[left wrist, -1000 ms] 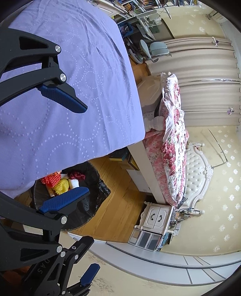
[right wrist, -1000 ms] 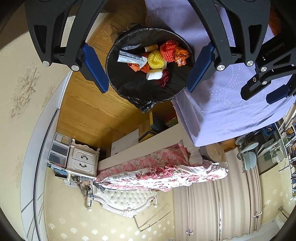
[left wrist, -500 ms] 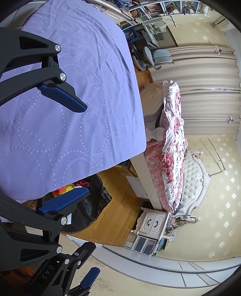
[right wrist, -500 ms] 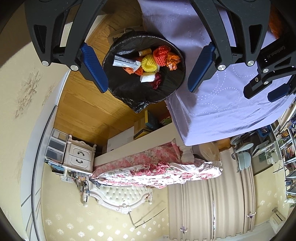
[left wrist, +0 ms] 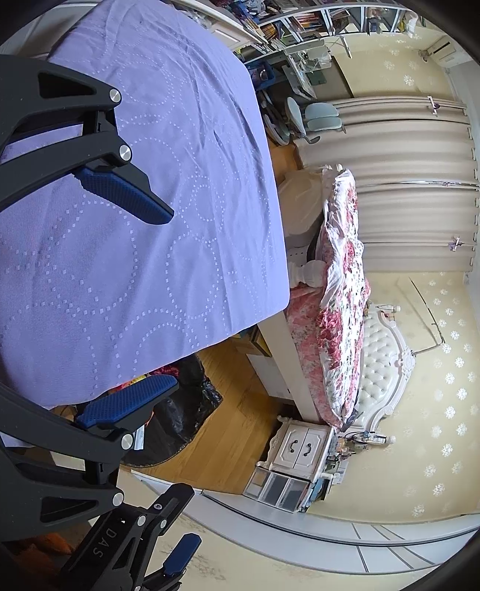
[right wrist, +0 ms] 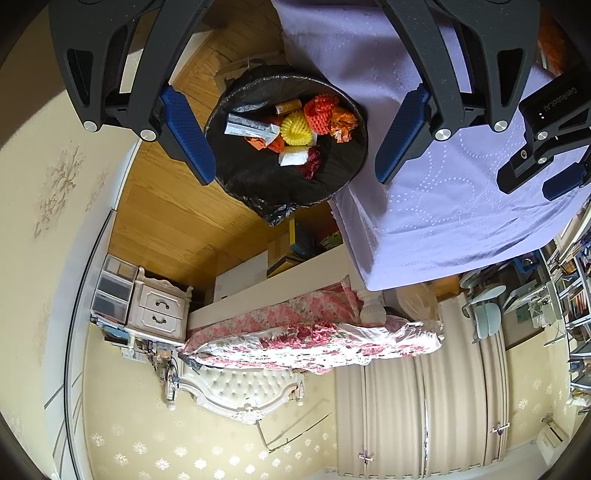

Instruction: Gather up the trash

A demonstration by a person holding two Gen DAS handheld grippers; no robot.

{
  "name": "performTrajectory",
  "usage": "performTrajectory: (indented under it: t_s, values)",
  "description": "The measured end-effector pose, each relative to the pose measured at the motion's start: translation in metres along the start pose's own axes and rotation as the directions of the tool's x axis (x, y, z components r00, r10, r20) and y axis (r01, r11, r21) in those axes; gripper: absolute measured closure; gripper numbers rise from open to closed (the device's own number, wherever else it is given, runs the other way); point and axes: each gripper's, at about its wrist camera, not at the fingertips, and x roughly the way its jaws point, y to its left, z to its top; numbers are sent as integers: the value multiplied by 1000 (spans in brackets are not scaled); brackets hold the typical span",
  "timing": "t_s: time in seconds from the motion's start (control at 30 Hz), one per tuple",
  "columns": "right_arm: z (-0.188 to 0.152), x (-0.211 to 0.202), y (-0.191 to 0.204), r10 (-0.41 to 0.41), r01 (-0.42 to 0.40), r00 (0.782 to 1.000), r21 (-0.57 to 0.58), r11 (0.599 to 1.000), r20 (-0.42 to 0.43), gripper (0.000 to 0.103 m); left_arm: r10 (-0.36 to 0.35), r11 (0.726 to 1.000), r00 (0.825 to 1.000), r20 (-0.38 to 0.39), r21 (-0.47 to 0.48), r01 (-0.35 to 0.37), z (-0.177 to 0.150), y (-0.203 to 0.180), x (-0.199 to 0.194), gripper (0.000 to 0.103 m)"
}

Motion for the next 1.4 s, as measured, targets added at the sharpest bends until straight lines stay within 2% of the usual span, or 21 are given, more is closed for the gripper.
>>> performTrajectory:
  t_s: [1.4]
  values:
    - [-2,-3,3,-1,1,1000,-1,1000,-2,17,0,1000,1000,0,0,0,-1,1,-1,20]
